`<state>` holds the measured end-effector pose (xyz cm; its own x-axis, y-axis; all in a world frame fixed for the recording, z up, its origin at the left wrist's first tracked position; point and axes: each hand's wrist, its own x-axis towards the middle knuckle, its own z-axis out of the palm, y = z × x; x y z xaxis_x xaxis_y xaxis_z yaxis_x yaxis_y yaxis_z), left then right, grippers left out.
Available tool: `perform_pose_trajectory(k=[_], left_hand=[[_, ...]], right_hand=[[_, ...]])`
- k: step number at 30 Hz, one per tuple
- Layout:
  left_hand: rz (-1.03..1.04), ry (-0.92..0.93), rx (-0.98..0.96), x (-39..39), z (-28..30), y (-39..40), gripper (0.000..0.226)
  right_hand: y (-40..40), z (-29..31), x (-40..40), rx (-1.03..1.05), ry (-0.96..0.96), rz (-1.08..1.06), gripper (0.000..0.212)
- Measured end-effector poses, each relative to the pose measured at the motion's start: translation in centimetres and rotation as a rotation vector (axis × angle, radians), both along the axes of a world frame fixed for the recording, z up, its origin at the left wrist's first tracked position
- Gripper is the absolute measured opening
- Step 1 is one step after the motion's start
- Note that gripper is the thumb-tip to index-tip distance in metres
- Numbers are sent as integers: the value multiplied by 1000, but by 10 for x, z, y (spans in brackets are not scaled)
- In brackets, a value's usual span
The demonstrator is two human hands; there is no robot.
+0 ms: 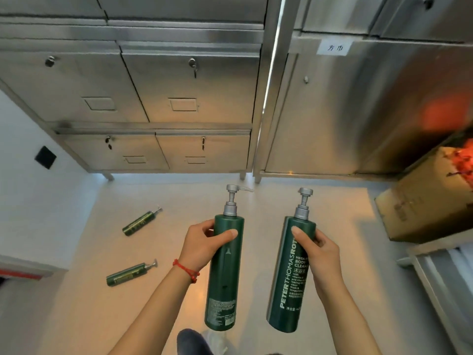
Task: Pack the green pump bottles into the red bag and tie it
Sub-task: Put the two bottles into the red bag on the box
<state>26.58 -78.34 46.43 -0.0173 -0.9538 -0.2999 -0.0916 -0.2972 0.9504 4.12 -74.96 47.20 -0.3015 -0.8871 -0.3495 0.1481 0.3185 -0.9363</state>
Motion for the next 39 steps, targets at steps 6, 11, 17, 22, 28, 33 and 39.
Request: perform_pose_trajectory(k=[6,11,17,22,28,33,39], left_hand=[[-161,-49,-18,-43,13,-82,14],[-264,-58,-48,-108,18,-155,14],[-312,-53,-55,-195,28,-232,14],[-340,-39,-47,-252,35,-289,15],[-459,-52,-59,-313,36,-362,15],[-643,-28,-79,-373,39,-425,13],[-924,-7,-98,-463,46,-472,14]], right_hand=[[-47,15,-39,-35,-1,-164,16],[-95,18,-96,-63,1,-273,13],[-159,27,-173,-80,-12,-335,12],[-211,35,-227,-113,2,-390,8],[-264,32,-270,-117,1,-497,11],[-300,32,-300,-114,16,-657,9],[-312,36,-336,-115,40,-922,10]])
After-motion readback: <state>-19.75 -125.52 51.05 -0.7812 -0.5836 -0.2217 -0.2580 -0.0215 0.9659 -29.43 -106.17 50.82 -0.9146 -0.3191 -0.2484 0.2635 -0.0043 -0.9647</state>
